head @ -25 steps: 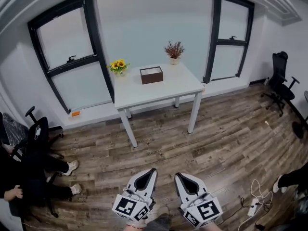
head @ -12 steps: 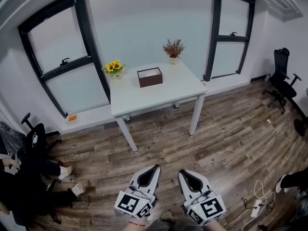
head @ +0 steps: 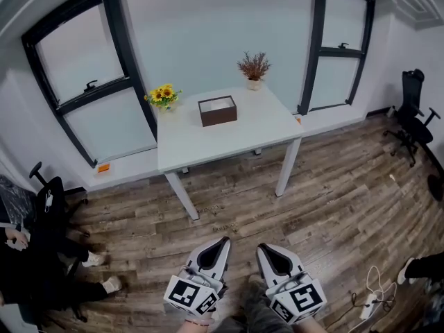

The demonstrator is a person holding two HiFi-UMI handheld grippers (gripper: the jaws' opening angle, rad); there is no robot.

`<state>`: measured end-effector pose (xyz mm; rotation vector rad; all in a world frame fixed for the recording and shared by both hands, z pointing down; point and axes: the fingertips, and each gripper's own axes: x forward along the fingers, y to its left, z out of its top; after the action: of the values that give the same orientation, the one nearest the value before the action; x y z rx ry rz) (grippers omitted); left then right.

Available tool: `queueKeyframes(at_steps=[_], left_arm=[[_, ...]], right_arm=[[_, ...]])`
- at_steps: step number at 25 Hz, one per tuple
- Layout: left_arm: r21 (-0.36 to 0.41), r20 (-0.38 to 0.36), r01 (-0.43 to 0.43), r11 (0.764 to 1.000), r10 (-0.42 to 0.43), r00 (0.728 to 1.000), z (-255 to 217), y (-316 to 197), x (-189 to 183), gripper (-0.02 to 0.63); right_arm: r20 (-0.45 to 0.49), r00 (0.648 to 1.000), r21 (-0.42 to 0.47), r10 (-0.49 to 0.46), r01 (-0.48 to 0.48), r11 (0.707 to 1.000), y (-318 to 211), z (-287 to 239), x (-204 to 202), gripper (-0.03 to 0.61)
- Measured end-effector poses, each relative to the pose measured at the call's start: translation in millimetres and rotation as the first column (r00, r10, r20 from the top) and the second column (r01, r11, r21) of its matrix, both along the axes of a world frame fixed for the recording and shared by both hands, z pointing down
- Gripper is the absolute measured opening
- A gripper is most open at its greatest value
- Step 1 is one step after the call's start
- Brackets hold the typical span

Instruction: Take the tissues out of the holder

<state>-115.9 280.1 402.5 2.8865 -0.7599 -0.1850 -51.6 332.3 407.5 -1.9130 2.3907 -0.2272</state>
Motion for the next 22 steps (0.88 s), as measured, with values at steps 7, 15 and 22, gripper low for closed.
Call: queueKeyframes(at_steps=[7,15,22], left_arm=[[0.011,0.022,0.059,0.998,-0.059,0.998,-3.2,-62.6,7.8,0.008],[0.022,0.004,0.094,0.995,-0.094,0.996,-12.3,-131.8,45.0,0.008],[0.018,0.004,0.106,0.994,-0.106,0.994,-12.5,-164.1,77.3,0.008]], right_arm=[[0.051,0.998,0.012,-0.034,0.034,0.999,-67.8,-3.9,31.9,0.006],[0.033,0.996,0.027,-0.084,0.084,0.996,-139.0,-12.4,66.1,0.008],[0.033,0.989,0.038,-0.144,0.143,0.989,-173.7,-18.6,89.3,0.006]])
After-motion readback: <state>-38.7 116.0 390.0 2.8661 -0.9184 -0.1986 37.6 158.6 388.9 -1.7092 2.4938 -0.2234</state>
